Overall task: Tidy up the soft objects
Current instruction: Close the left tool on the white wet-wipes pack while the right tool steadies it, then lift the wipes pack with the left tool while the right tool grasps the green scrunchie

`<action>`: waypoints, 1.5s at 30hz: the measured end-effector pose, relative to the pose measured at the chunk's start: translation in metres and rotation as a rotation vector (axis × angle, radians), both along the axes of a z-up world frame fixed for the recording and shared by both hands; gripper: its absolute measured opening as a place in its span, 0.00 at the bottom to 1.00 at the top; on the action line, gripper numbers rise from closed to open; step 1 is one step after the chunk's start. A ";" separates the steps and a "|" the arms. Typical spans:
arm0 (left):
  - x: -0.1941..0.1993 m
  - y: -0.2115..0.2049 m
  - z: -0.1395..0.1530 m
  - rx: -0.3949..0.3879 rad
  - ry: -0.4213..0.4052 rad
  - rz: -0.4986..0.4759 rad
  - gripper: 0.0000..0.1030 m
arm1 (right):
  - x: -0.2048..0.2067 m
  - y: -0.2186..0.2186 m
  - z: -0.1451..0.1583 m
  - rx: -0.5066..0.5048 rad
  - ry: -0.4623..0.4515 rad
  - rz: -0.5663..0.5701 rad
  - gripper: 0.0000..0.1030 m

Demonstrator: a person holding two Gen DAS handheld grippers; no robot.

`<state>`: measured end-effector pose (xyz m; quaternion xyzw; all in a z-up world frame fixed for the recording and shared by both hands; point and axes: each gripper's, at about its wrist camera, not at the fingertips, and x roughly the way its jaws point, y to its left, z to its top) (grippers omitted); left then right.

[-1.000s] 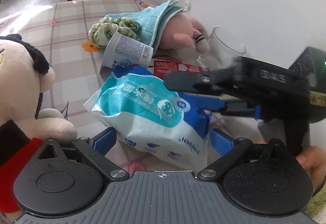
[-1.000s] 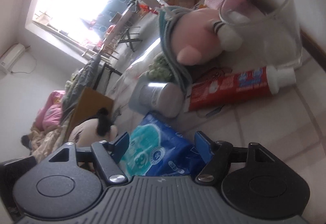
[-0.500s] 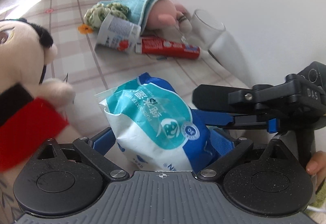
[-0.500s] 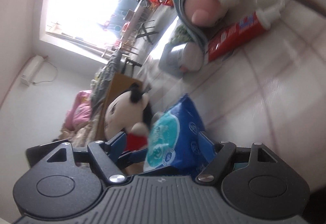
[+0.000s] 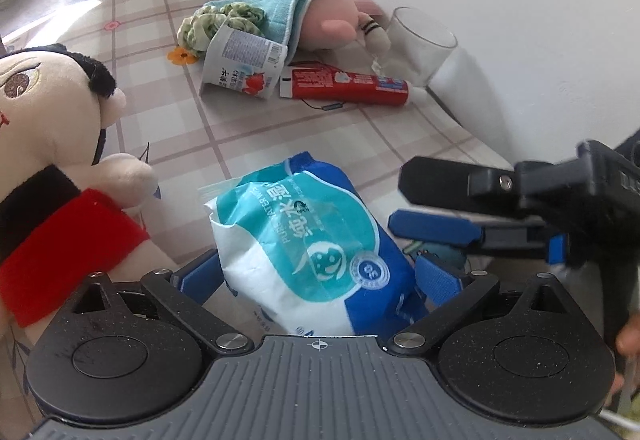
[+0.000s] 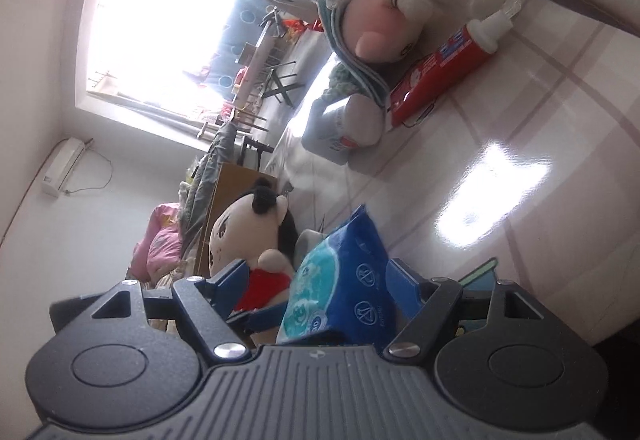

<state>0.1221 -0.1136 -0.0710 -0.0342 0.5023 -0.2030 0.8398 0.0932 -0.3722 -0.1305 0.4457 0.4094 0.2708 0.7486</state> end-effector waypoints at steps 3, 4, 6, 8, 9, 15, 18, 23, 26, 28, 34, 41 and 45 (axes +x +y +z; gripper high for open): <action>-0.001 -0.003 -0.002 0.021 -0.017 -0.008 0.99 | 0.001 0.004 -0.004 0.037 0.016 0.017 0.76; -0.001 -0.004 -0.002 0.025 -0.022 -0.008 0.99 | 0.003 0.005 -0.005 0.046 0.022 0.023 0.76; 0.000 -0.004 -0.002 0.029 -0.024 -0.005 0.99 | 0.004 0.007 -0.006 0.071 0.031 0.036 0.78; 0.000 -0.003 -0.002 0.035 -0.023 0.003 0.99 | 0.007 0.008 -0.006 0.097 0.038 0.049 0.79; 0.001 -0.003 -0.003 0.040 -0.021 0.007 0.99 | 0.008 0.008 -0.007 0.114 0.044 0.058 0.79; 0.005 -0.002 -0.010 0.029 0.028 0.031 0.95 | 0.009 0.009 -0.004 0.099 0.046 0.071 0.79; 0.006 -0.001 -0.012 0.019 0.044 0.042 0.93 | 0.008 0.005 0.010 0.031 -0.005 0.049 0.79; 0.005 -0.002 -0.011 0.033 0.018 0.056 0.88 | 0.019 0.007 0.051 -0.146 -0.147 0.040 0.79; 0.003 0.001 -0.009 0.034 -0.001 0.079 0.85 | 0.034 0.017 0.074 -0.254 -0.250 0.051 0.79; 0.003 0.005 -0.008 0.030 -0.007 0.095 0.85 | 0.047 0.025 0.083 -0.313 -0.291 0.063 0.79; 0.000 0.010 -0.008 0.011 -0.015 0.105 0.84 | 0.091 0.057 0.094 -0.497 -0.366 0.124 0.73; -0.002 0.012 -0.008 -0.001 -0.015 0.104 0.84 | 0.142 0.109 0.096 -0.696 -0.438 0.226 0.67; 0.000 0.014 -0.009 -0.016 -0.005 0.100 0.84 | 0.163 0.139 0.089 -0.827 -0.483 0.332 0.65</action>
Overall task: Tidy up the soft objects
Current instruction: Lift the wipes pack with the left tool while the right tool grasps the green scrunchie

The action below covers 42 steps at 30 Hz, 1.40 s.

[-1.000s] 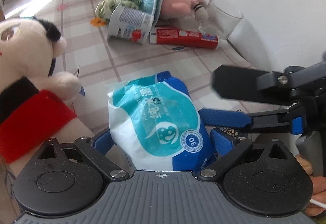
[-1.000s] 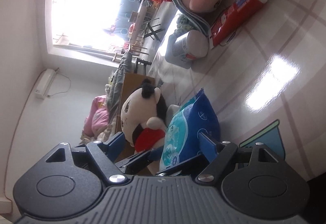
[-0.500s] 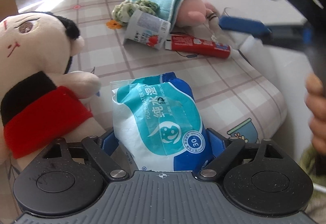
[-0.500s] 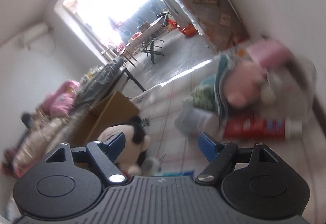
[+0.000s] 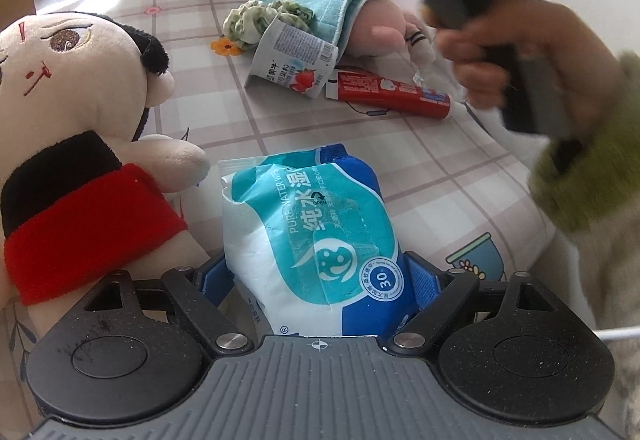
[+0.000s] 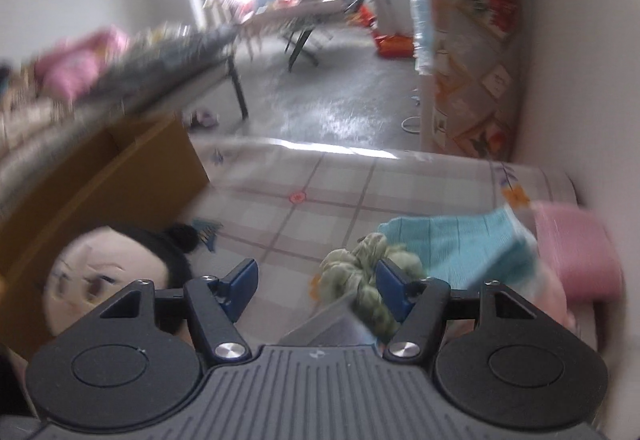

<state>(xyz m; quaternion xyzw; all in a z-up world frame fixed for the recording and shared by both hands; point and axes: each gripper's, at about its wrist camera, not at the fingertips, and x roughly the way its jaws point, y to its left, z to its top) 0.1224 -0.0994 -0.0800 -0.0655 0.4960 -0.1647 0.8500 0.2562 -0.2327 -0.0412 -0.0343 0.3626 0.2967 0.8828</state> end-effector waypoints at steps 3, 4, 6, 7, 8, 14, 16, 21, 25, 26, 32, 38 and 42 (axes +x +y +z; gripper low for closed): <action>0.000 0.001 0.000 -0.002 0.000 -0.006 0.84 | 0.014 0.018 -0.012 -0.094 0.010 0.050 0.61; 0.000 0.001 0.000 -0.006 -0.003 -0.009 0.84 | 0.018 0.022 -0.016 -0.125 0.013 0.056 0.60; 0.000 0.000 -0.001 -0.004 -0.004 -0.012 0.84 | 0.022 0.032 -0.025 -0.195 0.003 0.071 0.56; 0.001 0.001 -0.001 -0.004 -0.003 -0.012 0.84 | 0.024 0.035 -0.029 -0.225 -0.001 0.071 0.54; 0.001 0.001 -0.001 -0.006 -0.002 -0.011 0.84 | 0.026 0.037 -0.034 -0.249 0.001 0.066 0.46; 0.001 0.001 -0.002 -0.006 -0.002 -0.014 0.84 | 0.020 0.027 -0.036 -0.223 -0.009 0.041 0.22; 0.000 0.001 -0.002 -0.002 -0.006 -0.017 0.84 | 0.011 0.019 -0.022 -0.187 -0.057 0.009 0.21; -0.002 -0.001 -0.002 0.009 -0.014 -0.034 0.84 | -0.020 -0.020 0.015 -0.037 -0.160 -0.092 0.20; -0.003 -0.002 -0.001 0.023 -0.017 -0.050 0.84 | -0.048 -0.056 0.033 0.074 -0.198 -0.172 0.20; -0.004 -0.003 -0.001 0.027 -0.018 -0.054 0.84 | -0.056 -0.064 0.035 0.096 -0.204 -0.189 0.20; 0.000 -0.005 0.000 0.039 -0.003 -0.056 0.85 | -0.093 -0.114 0.029 0.268 -0.176 -0.308 0.20; 0.003 -0.010 -0.002 0.058 0.000 -0.037 0.84 | -0.145 -0.139 0.008 0.422 -0.122 -0.354 0.20; 0.000 -0.009 -0.001 0.056 -0.028 -0.009 0.82 | -0.174 -0.138 -0.020 0.492 -0.018 -0.354 0.20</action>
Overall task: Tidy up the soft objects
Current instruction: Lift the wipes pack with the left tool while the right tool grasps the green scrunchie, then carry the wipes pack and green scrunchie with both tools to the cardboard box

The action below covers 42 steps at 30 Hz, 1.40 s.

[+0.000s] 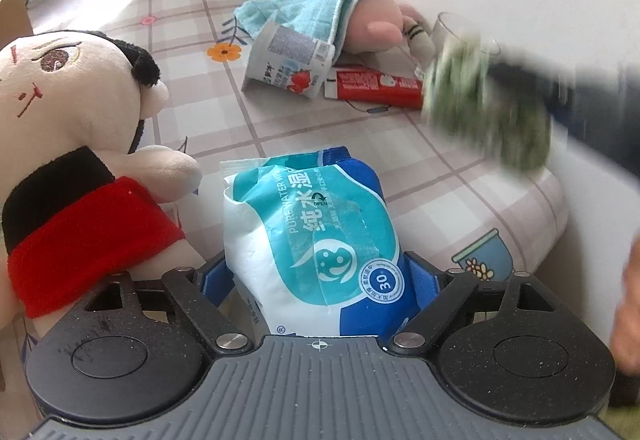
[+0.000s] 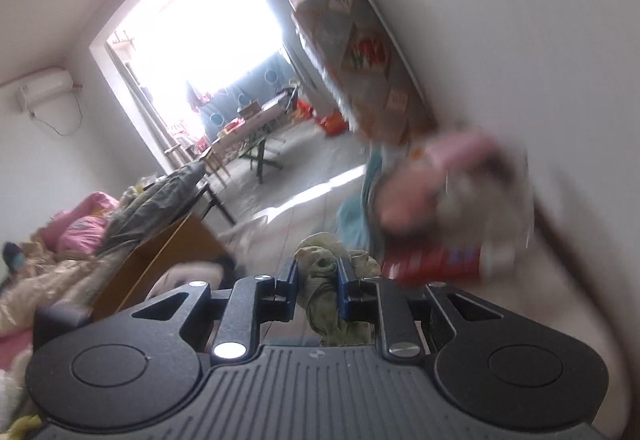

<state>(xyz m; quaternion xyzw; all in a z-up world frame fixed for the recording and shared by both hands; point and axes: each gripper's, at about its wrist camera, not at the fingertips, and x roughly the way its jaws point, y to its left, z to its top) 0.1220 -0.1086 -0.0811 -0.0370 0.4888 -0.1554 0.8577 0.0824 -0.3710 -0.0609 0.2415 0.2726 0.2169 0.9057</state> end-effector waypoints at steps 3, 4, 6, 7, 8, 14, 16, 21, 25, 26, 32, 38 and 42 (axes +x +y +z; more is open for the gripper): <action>-0.003 0.003 0.001 -0.017 -0.020 0.013 0.78 | -0.013 0.009 -0.018 0.028 0.062 0.014 0.20; -0.005 0.005 0.002 -0.027 -0.029 0.016 0.77 | -0.016 0.010 -0.022 0.035 0.075 0.012 0.20; -0.010 0.007 0.008 -0.041 -0.051 0.015 0.77 | -0.024 0.010 -0.029 0.055 0.095 0.002 0.20; -0.013 0.008 0.012 -0.048 -0.061 0.012 0.77 | -0.026 0.009 -0.030 0.072 0.099 -0.002 0.20; -0.017 0.009 0.015 -0.057 -0.070 0.011 0.76 | -0.029 0.008 -0.029 0.088 0.099 -0.004 0.20; -0.038 0.024 0.042 -0.109 -0.133 0.032 0.76 | -0.051 0.007 -0.006 0.135 0.041 0.004 0.20; -0.048 0.034 0.054 -0.128 -0.162 0.046 0.76 | -0.061 0.010 0.007 0.140 0.004 0.016 0.20; -0.075 0.065 0.088 -0.168 -0.245 0.104 0.76 | -0.074 0.032 0.044 0.151 -0.085 0.095 0.20; -0.096 0.101 0.114 -0.185 -0.316 0.178 0.76 | -0.072 0.064 0.075 0.161 -0.142 0.201 0.20; -0.100 0.111 0.121 -0.185 -0.335 0.200 0.76 | -0.069 0.074 0.083 0.165 -0.157 0.234 0.20; -0.109 0.177 0.155 -0.173 -0.421 0.343 0.76 | -0.044 0.147 0.129 0.182 -0.208 0.423 0.20; -0.080 0.235 0.167 -0.128 -0.430 0.451 0.76 | 0.018 0.229 0.144 0.231 -0.111 0.564 0.20; -0.038 0.276 0.155 -0.135 -0.350 0.500 0.76 | 0.071 0.280 0.136 0.241 0.017 0.602 0.20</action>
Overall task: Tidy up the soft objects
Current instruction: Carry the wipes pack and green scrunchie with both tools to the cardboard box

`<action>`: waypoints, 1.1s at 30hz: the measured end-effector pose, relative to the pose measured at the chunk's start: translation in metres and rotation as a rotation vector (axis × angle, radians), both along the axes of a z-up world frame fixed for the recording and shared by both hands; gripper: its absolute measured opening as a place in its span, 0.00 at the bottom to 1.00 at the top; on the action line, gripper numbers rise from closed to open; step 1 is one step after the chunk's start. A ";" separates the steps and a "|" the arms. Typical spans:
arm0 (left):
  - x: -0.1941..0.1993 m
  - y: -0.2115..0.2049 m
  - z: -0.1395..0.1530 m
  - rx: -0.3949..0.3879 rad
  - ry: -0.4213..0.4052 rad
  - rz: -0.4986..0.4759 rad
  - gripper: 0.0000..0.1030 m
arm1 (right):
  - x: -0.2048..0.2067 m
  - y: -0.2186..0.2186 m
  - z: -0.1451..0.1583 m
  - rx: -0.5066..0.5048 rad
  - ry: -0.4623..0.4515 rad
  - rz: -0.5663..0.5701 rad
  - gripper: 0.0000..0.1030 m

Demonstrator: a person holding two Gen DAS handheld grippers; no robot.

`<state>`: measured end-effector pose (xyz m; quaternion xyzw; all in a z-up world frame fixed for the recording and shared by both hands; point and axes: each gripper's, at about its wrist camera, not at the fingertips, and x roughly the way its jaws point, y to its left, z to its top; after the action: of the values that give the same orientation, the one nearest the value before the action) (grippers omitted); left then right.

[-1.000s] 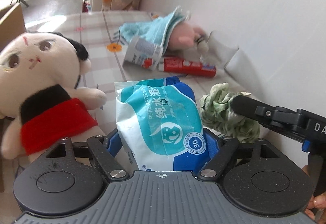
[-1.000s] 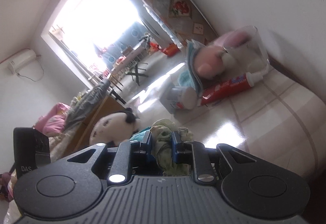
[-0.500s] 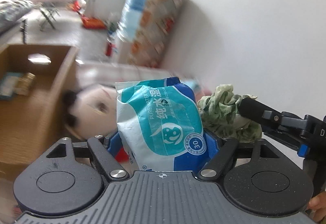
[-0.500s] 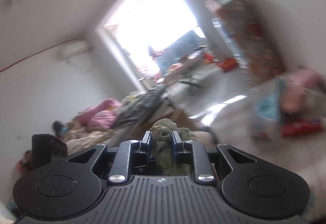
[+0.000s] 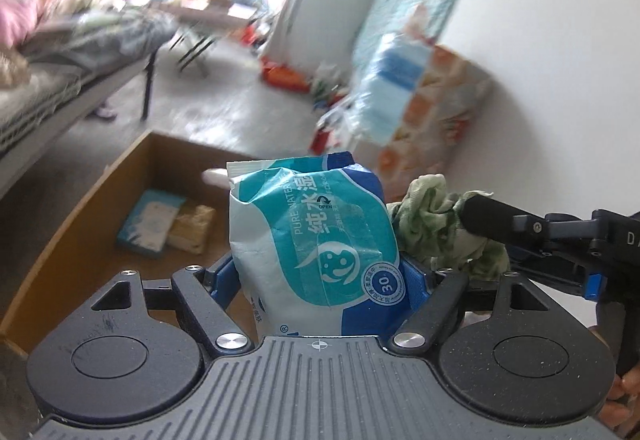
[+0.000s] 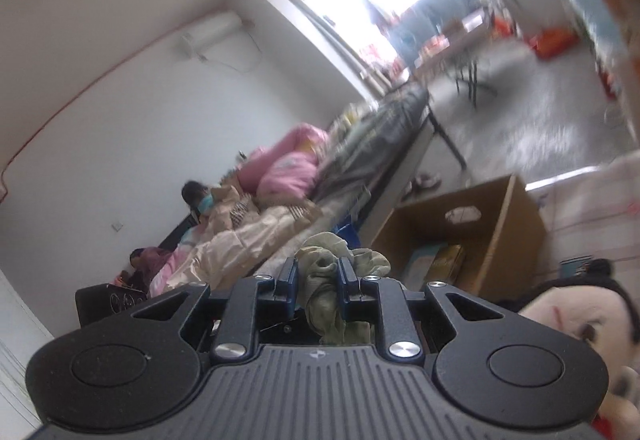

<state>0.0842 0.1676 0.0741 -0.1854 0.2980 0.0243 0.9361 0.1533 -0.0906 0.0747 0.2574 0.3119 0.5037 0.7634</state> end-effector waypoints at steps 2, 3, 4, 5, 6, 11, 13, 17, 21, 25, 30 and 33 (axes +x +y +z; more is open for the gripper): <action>0.019 0.021 -0.010 -0.011 0.043 0.017 0.76 | 0.028 0.019 -0.007 -0.032 0.046 -0.003 0.20; 0.030 0.029 -0.015 -0.012 0.062 0.017 0.76 | 0.042 0.027 -0.011 -0.048 0.068 -0.011 0.20; 0.042 0.038 -0.021 -0.013 0.077 0.013 0.76 | 0.056 0.033 -0.014 -0.064 0.085 -0.019 0.20; 0.054 0.047 -0.028 -0.015 0.097 0.024 0.75 | 0.068 0.041 -0.016 -0.081 0.094 -0.023 0.20; 0.063 0.053 -0.033 -0.013 0.114 0.031 0.76 | 0.079 0.048 -0.018 -0.095 0.105 -0.034 0.20; 0.110 0.071 -0.060 0.037 0.195 -0.015 0.75 | 0.122 0.070 -0.029 -0.150 0.122 -0.068 0.21; 0.129 0.073 -0.070 0.060 0.228 -0.036 0.75 | 0.130 0.075 -0.034 -0.158 0.123 -0.072 0.21; 0.163 0.073 -0.090 0.080 0.281 -0.099 0.75 | 0.139 0.082 -0.039 -0.163 0.106 -0.077 0.21; 0.189 0.075 -0.112 0.089 0.312 -0.137 0.75 | 0.150 0.084 -0.042 -0.149 0.098 -0.088 0.21; 0.204 0.070 -0.128 0.107 0.329 -0.176 0.75 | 0.155 0.077 -0.043 -0.127 0.103 -0.091 0.20; 0.215 0.066 -0.150 0.152 0.396 -0.181 0.75 | 0.157 0.075 -0.044 -0.121 0.101 -0.095 0.20; 0.213 0.072 -0.148 0.128 0.383 -0.153 0.76 | 0.153 0.074 -0.045 -0.131 0.098 -0.087 0.20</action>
<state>0.2973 0.2395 -0.0740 -0.0946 0.4816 0.0070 0.8712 0.3067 -0.0162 0.0294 0.2446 0.3697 0.4351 0.7837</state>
